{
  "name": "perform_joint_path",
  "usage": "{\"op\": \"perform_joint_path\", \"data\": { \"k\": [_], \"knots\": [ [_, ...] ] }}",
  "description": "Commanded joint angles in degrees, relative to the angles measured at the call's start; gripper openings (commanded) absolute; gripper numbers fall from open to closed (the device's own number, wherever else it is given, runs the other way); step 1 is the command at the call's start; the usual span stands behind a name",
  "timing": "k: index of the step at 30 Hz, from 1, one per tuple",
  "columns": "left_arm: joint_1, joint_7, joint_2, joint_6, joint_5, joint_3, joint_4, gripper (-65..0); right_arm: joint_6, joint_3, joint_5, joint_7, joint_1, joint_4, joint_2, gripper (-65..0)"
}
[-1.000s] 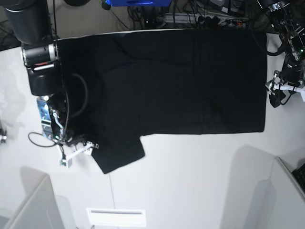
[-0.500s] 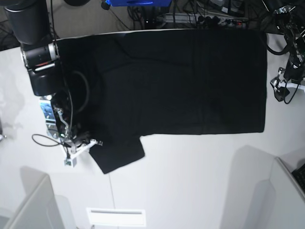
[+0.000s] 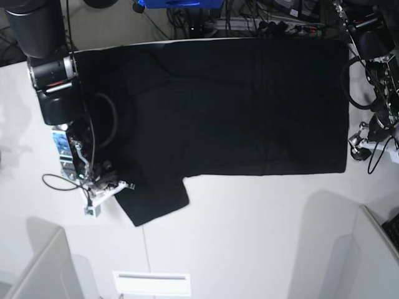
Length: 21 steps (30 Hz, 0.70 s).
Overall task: Fold the T-shirt properly
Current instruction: 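Reach the right gripper down to the shirt's sleeve-side hem corner and grasp, then reach the left gripper down to the other hem corner and grasp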
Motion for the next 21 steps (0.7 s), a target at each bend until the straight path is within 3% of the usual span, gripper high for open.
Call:
{"op": "perform_joint_path", "data": {
  "k": [1,12,19,21],
  "knots": [
    [-2.56,-0.89,-1.37,-0.17,-0.52,1.00,-0.40,-11.0,0.18,0.19,-0.01,-1.15,1.03,0.29,0.34,-65.0],
    [-17.68,-0.98,-1.37,-0.08,-0.52,13.66,-17.02,-11.0,0.18,0.19,-0.01,-1.06,1.03,0.73,0.34,-65.0],
    [-19.61,-6.52,-1.37,-0.08,-0.52,23.15,-22.38,-11.4,0.18,0.19,0.07,-1.06,1.03,0.73,0.34,-65.0],
    [-19.17,-6.96,-1.28,-0.08,-0.52,23.86,-22.91,-16.1,0.18,0.19,0.07,-1.06,1.03,0.73,0.34,-65.0]
  ]
}}
